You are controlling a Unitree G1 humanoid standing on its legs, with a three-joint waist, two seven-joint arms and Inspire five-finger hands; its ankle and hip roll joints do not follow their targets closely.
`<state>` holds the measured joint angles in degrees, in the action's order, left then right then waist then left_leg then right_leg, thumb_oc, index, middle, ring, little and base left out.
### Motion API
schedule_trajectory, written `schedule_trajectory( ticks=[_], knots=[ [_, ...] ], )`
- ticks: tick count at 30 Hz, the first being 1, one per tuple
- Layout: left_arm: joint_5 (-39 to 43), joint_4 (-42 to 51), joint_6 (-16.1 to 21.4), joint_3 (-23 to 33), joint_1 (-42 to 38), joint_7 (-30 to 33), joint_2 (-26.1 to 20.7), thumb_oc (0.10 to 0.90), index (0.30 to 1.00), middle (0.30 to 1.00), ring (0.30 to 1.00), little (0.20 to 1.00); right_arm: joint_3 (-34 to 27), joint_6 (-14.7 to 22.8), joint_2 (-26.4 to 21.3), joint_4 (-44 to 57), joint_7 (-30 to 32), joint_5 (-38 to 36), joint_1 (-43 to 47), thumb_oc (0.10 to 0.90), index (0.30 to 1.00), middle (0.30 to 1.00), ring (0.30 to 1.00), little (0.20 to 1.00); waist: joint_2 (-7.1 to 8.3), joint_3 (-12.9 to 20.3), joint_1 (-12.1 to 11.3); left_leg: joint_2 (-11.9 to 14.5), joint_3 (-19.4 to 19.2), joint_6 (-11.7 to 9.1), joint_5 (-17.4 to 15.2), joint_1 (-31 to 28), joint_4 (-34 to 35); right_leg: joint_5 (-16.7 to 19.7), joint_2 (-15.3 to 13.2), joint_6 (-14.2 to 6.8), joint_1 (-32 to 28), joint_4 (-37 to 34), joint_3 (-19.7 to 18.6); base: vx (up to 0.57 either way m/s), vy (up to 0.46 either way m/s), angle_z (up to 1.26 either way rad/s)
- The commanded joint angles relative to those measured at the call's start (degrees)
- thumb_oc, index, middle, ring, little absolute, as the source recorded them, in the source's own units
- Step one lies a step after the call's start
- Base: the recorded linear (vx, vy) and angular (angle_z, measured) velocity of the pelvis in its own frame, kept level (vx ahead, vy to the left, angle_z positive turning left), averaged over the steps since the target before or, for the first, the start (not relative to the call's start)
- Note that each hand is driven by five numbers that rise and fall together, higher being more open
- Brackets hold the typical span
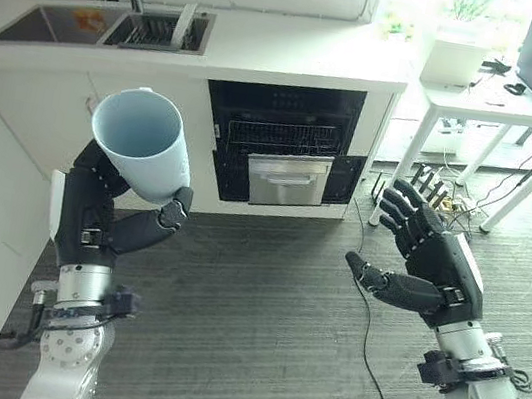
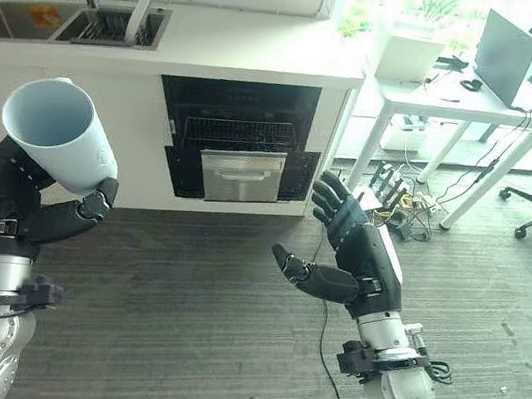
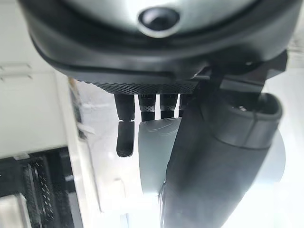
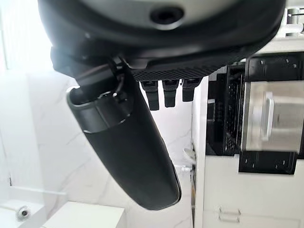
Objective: Place the dishes in the dishwasher.
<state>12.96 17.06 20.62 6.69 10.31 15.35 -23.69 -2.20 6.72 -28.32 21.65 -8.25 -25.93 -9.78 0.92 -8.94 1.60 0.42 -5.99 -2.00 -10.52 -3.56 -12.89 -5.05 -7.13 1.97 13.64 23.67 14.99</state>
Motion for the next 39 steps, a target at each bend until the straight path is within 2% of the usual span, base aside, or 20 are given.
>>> schedule_trajectory(
  ticks=[1, 2, 3, 5, 7, 8, 10, 12, 15, 18, 23, 26, 27, 29, 32, 34, 35, 36, 37, 39],
  knots=[
    [0.7, 5.6, 6.5, 2.5, -3.2, 0.3, -1.0, 0.4, 0.3, 0.3, 0.3, 0.3, -4.3, 5.6, -0.3, 3.0, -2.0, -2.1, 2.5, 0.8, 0.9, 0.9, 0.9, 0.9, 2.1, 2.5, 0.2, 1.2, -3.8, -3.1, 8.8, -1.9, -6.1, -3.4, 0.0, -6.1, -5.3, -6.5, -2.4, 0.14, -0.212, -0.11],
    [1.1, 5.7, 6.7, 2.6, -3.0, 0.2, -0.8, 0.4, 0.3, 0.3, 0.3, 0.3, -4.4, 5.7, -0.3, 2.9, -2.2, -2.0, 2.4, 0.8, 0.9, 0.9, 0.9, 0.9, 2.58, 2.1, 0.0, 1.4, -4.1, -3.4, 9.7, -0.5, -8.3, -3.7, -0.2, -5.6, -5.8, -6.5, -2.6, 0.07, -0.202, -0.12],
    [1.2, 5.5, 7.4, 2.6, -2.7, 0.4, -0.4, 0.4, 0.3, 0.3, 0.3, 0.3, -4.5, 6.0, -0.6, 2.5, -2.9, -1.7, 2.3, 0.8, 0.9, 0.9, 0.9, 0.9, 3.4, 1.1, -0.4, 2.1, -5.1, -3.4, 9.9, 3.7, -15.5, -4.5, -0.5, -4.8, -7.0, -6.5, -2.9, 0.06, -0.161, -0.12],
    [0.5, 4.8, 7.8, 2.1, -3.1, 0.3, 0.0, 0.4, 0.3, 0.3, 0.3, 0.3, -4.2, 6.1, -0.6, 1.8, -2.6, -1.4, 2.8, 0.8, 0.9, 0.9, 0.9, 0.9, 3.59, 0.1, -0.7, 3.2, -6.3, -2.2, 8.1, 7.5, -15.9, -4.9, 0.1, -4.7, -8.1, -6.5, -2.9, 0.15, -0.085, -0.08],
    [0.7, 4.6, 8.4, 2.7, -2.4, -0.7, 0.2, 0.4, 0.3, 0.3, 0.3, 0.3, -4.0, 5.6, -0.2, 1.4, -2.5, -1.4, 3.7, 0.8, 0.9, 0.9, 0.9, 0.9, 3.03, -0.1, -0.9, 1.8, -8.4, -0.9, 5.9, 5.8, -6.1, -5.3, 1.0, -5.8, -8.4, -6.5, -3.8, 0.22, 0.083, -0.01],
    [0.7, 4.6, 8.7, 2.9, -1.9, -0.9, 0.2, 0.4, 0.3, 0.3, 0.3, 0.3, -3.9, 5.5, 0.1, 1.3, -2.8, -1.3, 3.8, 0.8, 0.9, 0.9, 0.9, 0.9, 2.41, -0.4, -0.9, 2.4, -8.9, -0.8, 4.9, 6.4, -4.3, -5.6, 1.7, -6.2, -8.8, -6.5, -4.2, 0.18, 0.168, -0.08],
    [0.8, 4.5, 9.5, 3.3, -1.0, -0.4, 0.0, 0.4, 0.3, 0.3, 0.3, 0.3, -3.9, 5.4, 0.6, 1.4, -3.9, -0.8, 3.3, 0.8, 0.9, 0.9, 0.9, 0.9, -0.09, -0.7, -0.7, 6.2, -7.6, -2.4, 2.5, 12.4, -4.3, -6.6, 4.5, -6.7, -9.7, -6.5, -5.1, 0.21, 0.197, 0.22],
    [1.0, 4.5, 10.1, 3.2, -0.3, 0.3, 0.1, 0.4, 0.3, 0.3, 0.3, 0.3, -4.0, 5.3, 0.0, 2.5, -4.5, -0.5, 2.3, 0.8, 0.9, 0.9, 0.9, 0.9, -1.49, -0.5, -1.6, 9.7, -3.9, -5.2, 7.1, 19.3, -4.3, -9.4, 6.2, -5.8, -12.0, -6.5, -5.5, 0.45, 0.353, 0.27],
    [0.0, 4.4, 10.7, 3.4, 0.3, 1.6, 0.3, 0.4, 0.3, 0.3, 0.3, 0.3, -4.2, 5.9, -1.4, 2.8, -5.2, -2.0, 2.0, 0.8, 0.9, 0.9, 0.9, 0.9, -1.61, -0.3, -2.0, 11.0, -6.3, -5.3, 6.9, 19.8, -4.3, -11.5, 4.6, -6.4, -14.6, -6.5, -3.8, 0.36, 0.309, -0.27],
    [0.2, 4.4, 9.9, 3.9, -0.8, 2.3, -0.8, 0.4, 0.3, 0.3, 0.3, 0.3, -5.2, 5.4, -1.3, 4.0, -6.0, -3.9, 1.2, 0.8, 0.9, 0.9, 0.9, 0.9, -0.91, 0.9, -2.3, 8.8, -6.8, -3.2, 4.5, 17.5, -4.3, -11.8, 1.9, -8.4, -17.0, -6.5, -3.3, 0.34, 0.339, -0.31],
    [0.4, 3.8, 8.7, 3.6, -4.9, -0.5, -2.1, 0.4, 0.3, 0.3, 0.3, 0.3, -5.2, 4.9, 0.8, 4.1, -3.3, -2.5, 2.9, 0.8, 0.9, 0.9, 0.9, 0.9, 0.67, 2.2, -3.4, 5.2, -4.9, -0.8, 1.9, 15.5, -4.3, -8.4, -2.6, -11.2, -18.1, -6.5, 0.1, 0.24, 0.222, -0.04],
    [0.5, 3.8, 8.1, 3.6, -5.9, -1.7, -2.5, 0.4, 0.3, 0.3, 0.3, 0.3, -4.9, 5.1, 2.1, 3.9, -2.5, -1.7, 3.3, 0.8, 0.9, 0.9, 0.9, 0.9, 1.0, 2.4, -3.7, 3.0, -2.9, 1.0, 1.2, 15.3, -4.3, -3.1, -3.0, -11.8, -19.0, -6.5, 1.2, 0.25, 0.21, 0.38],
    [0.0, 3.7, 7.8, 3.6, -6.4, -2.4, -2.6, 0.4, 0.3, 0.3, 0.3, 0.3, -4.7, 5.3, 2.9, 3.7, -2.6, -1.3, 3.1, 0.8, 0.9, 0.9, 0.9, 0.9, 0.98, 2.5, -3.7, 1.9, -1.8, 2.0, 0.5, 14.8, -4.3, 1.6, -2.3, -12.0, -20.5, -6.5, 1.4, 0.27, 0.203, 0.38],
    [-0.6, 3.9, 7.6, 3.3, -6.4, -2.6, -2.8, 0.4, 0.3, 0.3, 0.3, 0.3, -4.3, 5.7, 3.5, 3.6, -2.7, -1.1, 2.6, 0.8, 0.9, 0.9, 0.9, 0.9, 0.59, 2.1, -3.3, 1.0, -0.5, 3.0, -0.2, 13.9, -4.3, 5.9, -1.4, -12.3, -20.6, -3.2, 1.5, 0.22, 0.176, 0.33],
    [-2.6, 4.6, 7.7, 3.0, -6.2, -1.5, -2.6, 0.4, 0.3, 0.3, 0.3, 0.3, -3.1, 5.8, 3.8, 3.9, -3.2, -0.7, 2.2, 0.8, 0.9, 0.9, 0.9, 0.9, -0.06, 1.2, -2.4, 0.9, 0.1, 3.7, -1.2, 12.0, -4.3, 6.6, -1.7, -11.4, -13.6, 5.2, 0.9, 0.13, 0.12, 0.18],
    [-2.4, 4.7, 7.6, 3.5, -6.3, -1.4, -2.8, 0.4, 0.3, 0.3, 0.3, 0.3, -2.9, 6.0, 3.5, 3.5, -3.6, -1.2, 2.2, 0.8, 0.9, 0.9, 0.9, 0.9, 0.15, 1.1, -2.4, 1.0, 0.0, 3.3, -1.2, 11.6, -4.3, 4.3, -0.8, -10.5, -11.9, 1.2, 1.8, 0.2, -0.107, -0.08],
    [-2.2, 4.7, 7.4, 4.1, -6.9, -0.8, -3.3, 0.4, 0.3, 0.3, 0.3, 0.3, -3.6, 6.1, 3.0, 3.2, -4.5, -2.4, 2.4, 0.8, 0.9, 0.9, 0.9, 0.9, 1.06, 0.1, -2.1, 1.2, -0.6, 2.6, -2.2, 10.1, -4.3, 3.7, -1.8, -10.5, -9.9, -6.5, 4.2, 0.25, -0.222, -0.15],
    [-2.1, 4.7, 7.3, 4.2, -7.0, -0.8, -3.4, 0.4, 0.3, 0.3, 0.3, 0.3, -3.7, 6.1, 2.9, 3.2, -4.6, -2.8, 2.4, 0.8, 0.9, 0.9, 0.9, 0.9, 1.45, -0.1, -2.1, 1.0, -0.9, 2.5, -2.5, 9.8, -4.3, 3.1, -2.4, -10.7, -9.1, -6.5, 4.2, 0.42, -0.362, -0.29],
    [-2.3, 5.2, 6.7, 4.4, -6.8, -0.6, -3.4, 0.4, 0.3, 0.3, 0.3, 0.3, -4.1, 6.0, 2.7, 3.0, -5.4, -3.6, 2.6, 0.8, 0.9, 0.9, 0.9, 0.9, 2.72, -1.0, -0.9, 0.1, -2.1, 2.5, -4.5, 7.5, -4.3, 2.8, -5.4, -11.9, -0.8, -6.5, 1.2, 0.41, -0.279, -0.19],
    [-2.6, 5.5, 6.8, 3.9, -6.0, -1.0, -2.8, 0.4, 0.3, 0.3, 0.3, 0.3, -3.4, 5.9, 3.3, 3.8, -5.3, -2.6, 1.9, 0.8, 0.9, 0.9, 0.9, 0.9, 2.46, -1.1, 0.6, -0.7, -0.9, 3.0, -5.7, 5.7, -4.3, 4.7, -5.4, -12.0, 4.2, -6.5, -3.6, 0.46, -0.326, 0.17]
  ],
)
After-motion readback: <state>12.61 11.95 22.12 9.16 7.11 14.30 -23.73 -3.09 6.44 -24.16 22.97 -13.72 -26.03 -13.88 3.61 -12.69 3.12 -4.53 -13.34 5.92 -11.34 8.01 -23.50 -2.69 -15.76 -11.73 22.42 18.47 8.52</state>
